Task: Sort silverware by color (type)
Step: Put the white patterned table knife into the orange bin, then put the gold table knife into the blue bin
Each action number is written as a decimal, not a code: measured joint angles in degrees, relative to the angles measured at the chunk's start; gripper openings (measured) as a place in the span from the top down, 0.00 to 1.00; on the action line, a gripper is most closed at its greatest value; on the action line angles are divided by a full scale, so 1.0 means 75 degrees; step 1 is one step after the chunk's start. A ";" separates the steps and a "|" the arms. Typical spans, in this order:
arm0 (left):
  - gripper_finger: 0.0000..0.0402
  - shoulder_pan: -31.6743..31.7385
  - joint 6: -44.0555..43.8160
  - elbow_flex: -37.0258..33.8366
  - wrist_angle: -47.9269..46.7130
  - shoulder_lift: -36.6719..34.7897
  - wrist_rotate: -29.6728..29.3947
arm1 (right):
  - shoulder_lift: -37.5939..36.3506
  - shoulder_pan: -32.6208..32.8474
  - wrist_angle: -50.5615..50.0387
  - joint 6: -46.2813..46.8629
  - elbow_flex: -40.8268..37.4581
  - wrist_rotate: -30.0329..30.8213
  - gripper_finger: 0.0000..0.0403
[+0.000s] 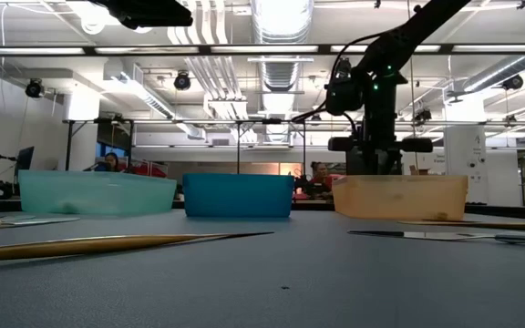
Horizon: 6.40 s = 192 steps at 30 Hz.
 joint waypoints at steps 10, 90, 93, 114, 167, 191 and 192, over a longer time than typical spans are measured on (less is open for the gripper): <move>0.62 0.0002 -0.0003 0.0000 0.0000 0.0000 0.0000 | 0.0000 0.0015 0.0396 0.0085 -0.0438 -0.0003 0.96; 0.62 0.0000 0.0000 0.0000 0.0000 0.0000 0.0000 | 0.0000 0.0015 0.1282 -0.0280 -0.0925 -0.0070 0.92; 0.62 0.0002 0.0000 0.0000 -0.0003 0.0000 0.0000 | 0.0000 0.0014 0.1326 -0.0280 -0.0925 -0.0070 0.92; 0.62 0.0002 0.0000 0.0000 -0.0003 0.0000 0.0000 | 0.0000 0.0012 0.1426 -0.0214 -0.0925 -0.0210 0.75; 0.62 -0.2401 -0.6911 0.2464 -0.2888 0.4445 0.0085 | -0.2932 0.5414 0.3724 -0.4837 -0.0936 0.2002 0.78; 0.55 -0.3128 -0.8775 0.3277 -0.2891 0.7049 -0.1129 | -0.2932 0.5447 0.3690 -0.5015 -0.1059 0.1708 0.78; 0.53 -0.3129 -0.8828 0.3276 -0.2881 0.7113 -0.1122 | -0.2932 0.5447 0.3692 -0.5018 -0.1068 0.1708 0.78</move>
